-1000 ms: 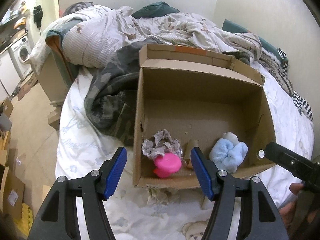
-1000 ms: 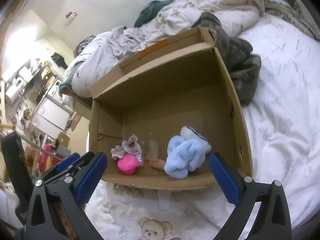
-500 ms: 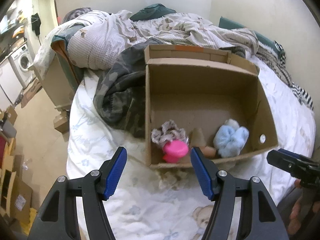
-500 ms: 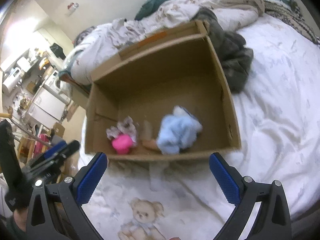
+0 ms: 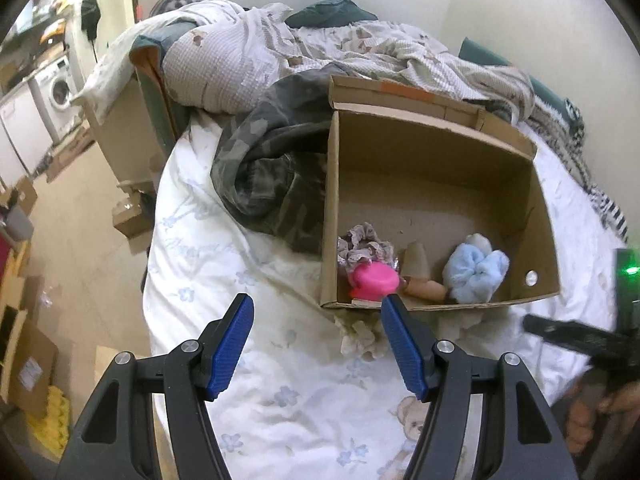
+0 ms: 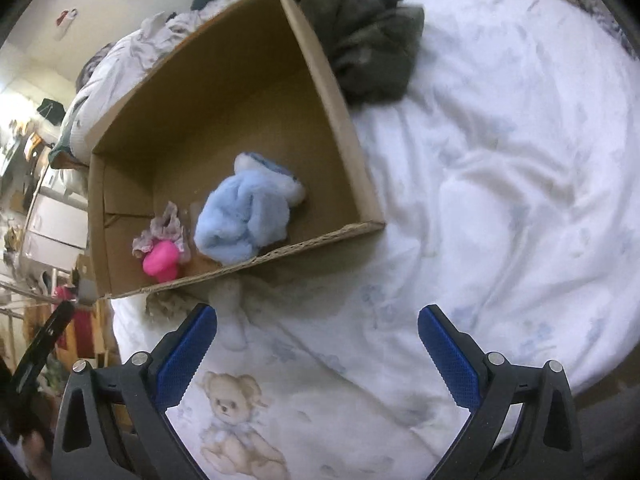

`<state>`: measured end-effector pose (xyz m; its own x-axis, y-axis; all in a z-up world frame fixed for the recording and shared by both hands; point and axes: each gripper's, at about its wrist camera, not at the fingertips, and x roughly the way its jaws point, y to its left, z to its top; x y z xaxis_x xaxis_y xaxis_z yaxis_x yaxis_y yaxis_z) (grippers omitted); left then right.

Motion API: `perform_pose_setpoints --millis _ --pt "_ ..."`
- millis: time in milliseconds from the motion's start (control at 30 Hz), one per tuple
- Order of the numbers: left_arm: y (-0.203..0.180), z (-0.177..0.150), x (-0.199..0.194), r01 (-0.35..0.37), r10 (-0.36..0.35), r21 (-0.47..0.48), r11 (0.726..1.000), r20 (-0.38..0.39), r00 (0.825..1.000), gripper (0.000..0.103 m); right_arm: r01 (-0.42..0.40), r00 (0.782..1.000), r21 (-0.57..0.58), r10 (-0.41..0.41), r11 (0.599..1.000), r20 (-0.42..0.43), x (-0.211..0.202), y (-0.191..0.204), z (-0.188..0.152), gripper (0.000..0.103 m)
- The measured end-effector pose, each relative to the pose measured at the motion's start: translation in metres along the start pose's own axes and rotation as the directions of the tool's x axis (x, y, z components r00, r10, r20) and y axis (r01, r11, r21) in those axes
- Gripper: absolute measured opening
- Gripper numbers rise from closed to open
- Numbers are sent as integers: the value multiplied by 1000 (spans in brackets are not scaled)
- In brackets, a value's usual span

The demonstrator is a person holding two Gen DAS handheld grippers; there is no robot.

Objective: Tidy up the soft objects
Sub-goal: 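Grasp a white crumpled cloth with the left tool while the right tool grasps a white plush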

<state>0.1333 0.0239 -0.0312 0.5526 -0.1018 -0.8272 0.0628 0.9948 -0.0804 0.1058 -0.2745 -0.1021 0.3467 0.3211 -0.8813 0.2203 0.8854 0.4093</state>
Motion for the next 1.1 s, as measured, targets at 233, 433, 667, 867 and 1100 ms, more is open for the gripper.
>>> perform_pose_setpoints --millis 233,433,667,867,1100 --pt "24 -1 1 -4 1 -91 996 -29 1000 63 -18 997 -198 3 980 -76 44 60 -5 83" --pt "34 -5 13 -22 14 -118 993 -73 997 63 -18 993 -321 -22 947 -120 75 87 -11 40" --pt "36 -13 33 7 -30 -155 988 -144 989 63 -19 992 -290 -17 957 -121 67 75 -12 18" --pt "1 -19 58 48 -57 -51 998 -195 979 63 -49 994 -275 21 960 -104 33 59 -19 17" --pt "-41 -24 102 45 -29 54 998 -264 964 63 -80 996 -249 70 965 -51 -8 49 -20 17"
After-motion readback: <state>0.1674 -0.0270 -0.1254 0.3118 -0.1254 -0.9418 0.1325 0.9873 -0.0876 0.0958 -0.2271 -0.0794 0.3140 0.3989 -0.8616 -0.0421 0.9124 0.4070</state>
